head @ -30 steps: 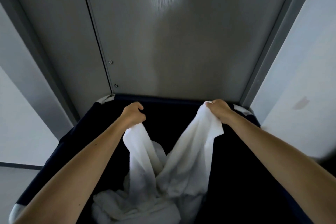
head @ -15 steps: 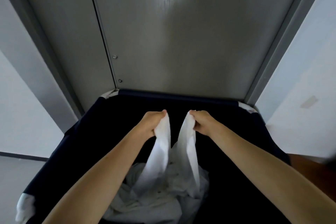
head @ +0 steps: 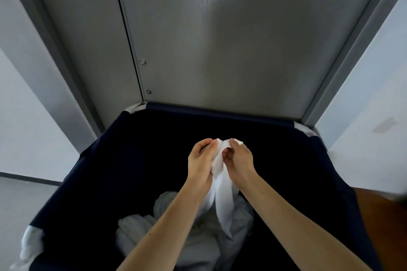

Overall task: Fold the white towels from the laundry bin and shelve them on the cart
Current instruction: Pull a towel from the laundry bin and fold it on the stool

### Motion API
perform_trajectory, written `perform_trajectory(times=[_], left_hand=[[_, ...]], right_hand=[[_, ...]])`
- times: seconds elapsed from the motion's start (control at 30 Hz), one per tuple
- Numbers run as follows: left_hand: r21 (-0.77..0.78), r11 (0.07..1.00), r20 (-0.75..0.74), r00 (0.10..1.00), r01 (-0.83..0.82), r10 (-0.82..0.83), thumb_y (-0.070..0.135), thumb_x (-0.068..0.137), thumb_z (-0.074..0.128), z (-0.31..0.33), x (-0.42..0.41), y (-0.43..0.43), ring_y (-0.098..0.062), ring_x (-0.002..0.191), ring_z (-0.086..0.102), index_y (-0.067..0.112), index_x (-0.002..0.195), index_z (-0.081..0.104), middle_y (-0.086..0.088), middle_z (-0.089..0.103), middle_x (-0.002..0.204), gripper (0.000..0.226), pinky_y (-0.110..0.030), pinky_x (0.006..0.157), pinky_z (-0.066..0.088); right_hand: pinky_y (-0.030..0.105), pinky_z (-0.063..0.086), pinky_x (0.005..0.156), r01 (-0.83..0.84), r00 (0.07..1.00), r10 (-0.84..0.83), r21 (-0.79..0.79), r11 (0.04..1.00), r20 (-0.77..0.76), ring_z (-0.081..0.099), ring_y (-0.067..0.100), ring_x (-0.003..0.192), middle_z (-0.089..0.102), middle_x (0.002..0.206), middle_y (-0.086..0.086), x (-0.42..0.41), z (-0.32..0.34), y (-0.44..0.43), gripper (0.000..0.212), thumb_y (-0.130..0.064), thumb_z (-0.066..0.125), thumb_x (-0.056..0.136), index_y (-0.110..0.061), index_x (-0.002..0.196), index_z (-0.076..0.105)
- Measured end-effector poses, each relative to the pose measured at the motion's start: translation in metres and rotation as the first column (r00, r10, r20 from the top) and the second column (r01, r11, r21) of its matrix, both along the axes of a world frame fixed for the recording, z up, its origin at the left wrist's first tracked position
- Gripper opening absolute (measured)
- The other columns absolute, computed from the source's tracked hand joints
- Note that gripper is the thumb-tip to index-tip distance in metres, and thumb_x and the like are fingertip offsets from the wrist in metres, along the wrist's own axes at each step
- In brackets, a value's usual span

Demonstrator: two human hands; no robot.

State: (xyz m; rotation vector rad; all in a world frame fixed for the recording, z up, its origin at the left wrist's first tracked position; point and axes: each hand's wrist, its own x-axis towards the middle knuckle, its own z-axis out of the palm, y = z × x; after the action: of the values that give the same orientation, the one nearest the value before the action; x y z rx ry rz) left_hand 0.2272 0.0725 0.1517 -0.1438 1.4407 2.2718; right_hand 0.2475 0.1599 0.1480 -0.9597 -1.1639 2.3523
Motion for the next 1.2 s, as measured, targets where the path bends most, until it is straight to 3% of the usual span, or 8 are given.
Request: perform_trajectory(times=[0.17, 0.27, 0.4, 0.5, 0.67, 0.8, 0.97, 1.2], left_hand=[[-0.08, 0.979, -0.332, 0.921, 0.186, -0.202, 0.006, 0.079, 0.072, -0.02, 0.016, -0.013, -0.014, 0.093, 0.066, 0.023, 0.109, 0.058, -0.002, 0.066, 0.103, 0.037, -0.025, 0.079, 0.054], [-0.247, 0.962, -0.466, 0.856, 0.116, -0.223, 0.009, 0.079, 0.073, -0.029, 0.014, -0.017, -0.011, 0.099, 0.064, 0.032, 0.108, 0.058, 0.003, 0.066, 0.107, 0.04, -0.028, 0.083, 0.054], [-0.318, 0.948, -0.412, 0.901, -0.002, -0.136, 0.011, 0.088, 0.063, -0.033, 0.004, -0.016, -0.01, 0.091, 0.065, 0.031, 0.094, 0.066, 0.006, 0.069, 0.096, 0.021, -0.029, 0.082, 0.055], [-0.461, 0.886, -0.449, 0.876, -0.056, -0.178, 0.008, 0.094, 0.049, -0.033, -0.003, -0.015, -0.004, 0.075, 0.061, 0.029, 0.079, 0.062, 0.008, 0.065, 0.08, 0.029, -0.027, 0.074, 0.051], [-0.515, 0.853, -0.536, 0.807, -0.081, -0.247, 0.021, 0.095, 0.053, -0.022, -0.004, -0.009, 0.0, 0.063, 0.055, 0.02, 0.09, 0.055, 0.009, 0.056, 0.074, 0.005, -0.013, 0.059, 0.042], [-0.602, 0.799, -0.573, 0.696, 0.001, -0.433, 0.029, 0.079, 0.074, -0.021, -0.004, -0.007, -0.002, 0.076, 0.052, 0.03, 0.094, 0.051, 0.008, 0.054, 0.088, 0.027, -0.006, 0.064, 0.041], [-0.435, 0.899, -0.523, 0.802, 0.041, -0.29, 0.029, 0.078, 0.076, -0.039, 0.017, -0.007, -0.003, 0.077, 0.057, 0.027, 0.088, 0.053, 0.009, 0.059, 0.088, 0.025, -0.017, 0.066, 0.048], [-0.474, 0.873, -0.553, 0.81, -0.114, -0.195, 0.024, 0.086, 0.066, -0.049, 0.029, -0.006, 0.0, 0.087, 0.059, 0.036, 0.09, 0.055, 0.011, 0.062, 0.096, 0.017, -0.014, 0.073, 0.048]], right_hand=[[0.022, 0.05, 0.049, 0.048, 0.989, -0.054, 0.047, 0.998, 0.135, 0.058, 0.015, 0.06, 0.059, 0.07, 0.006, -0.001, -0.003, 0.001, 0.016, -0.018, 0.049, 0.096, -0.004, 0.094, 0.058], [0.019, 0.047, 0.044, 0.081, 0.983, -0.084, 0.027, 0.996, 0.163, 0.056, 0.013, 0.058, 0.058, 0.069, 0.005, 0.0, -0.006, -0.003, 0.015, -0.018, 0.051, 0.096, -0.007, 0.088, 0.057], [0.017, 0.048, 0.045, 0.007, 0.999, -0.006, -0.015, 1.0, 0.041, 0.055, 0.008, 0.051, 0.056, 0.063, 0.004, 0.002, -0.011, -0.008, 0.017, -0.008, 0.045, 0.096, -0.007, 0.082, 0.054], [0.018, 0.046, 0.045, -0.096, 0.995, 0.095, 0.045, 0.994, 0.024, 0.052, 0.006, 0.043, 0.053, 0.052, 0.001, 0.007, -0.02, -0.009, 0.022, -0.005, 0.044, 0.096, -0.008, 0.075, 0.051], [0.019, 0.046, 0.045, -0.091, 0.994, 0.091, 0.007, 0.996, -0.06, 0.053, 0.009, 0.045, 0.055, 0.055, 0.005, 0.012, -0.023, -0.009, 0.021, 0.001, 0.042, 0.093, -0.006, 0.075, 0.051], [0.023, 0.05, 0.052, -0.105, 0.983, 0.088, -0.099, 0.99, -0.159, 0.058, 0.017, 0.06, 0.056, 0.068, 0.011, 0.014, -0.025, -0.003, 0.022, 0.002, 0.038, 0.091, -0.002, 0.075, 0.053], [0.015, 0.048, 0.042, 0.133, 0.983, -0.167, -0.337, 0.932, -0.073, 0.048, 0.011, 0.056, 0.044, 0.065, 0.006, 0.011, -0.026, -0.001, 0.034, -0.006, 0.035, 0.099, -0.006, 0.066, 0.045], [0.022, 0.055, 0.049, 0.087, 0.968, -0.183, -0.456, 0.886, -0.171, 0.063, 0.015, 0.053, 0.057, 0.06, 0.007, 0.017, -0.041, -0.01, 0.031, -0.007, 0.034, 0.099, -0.002, 0.074, 0.052]])
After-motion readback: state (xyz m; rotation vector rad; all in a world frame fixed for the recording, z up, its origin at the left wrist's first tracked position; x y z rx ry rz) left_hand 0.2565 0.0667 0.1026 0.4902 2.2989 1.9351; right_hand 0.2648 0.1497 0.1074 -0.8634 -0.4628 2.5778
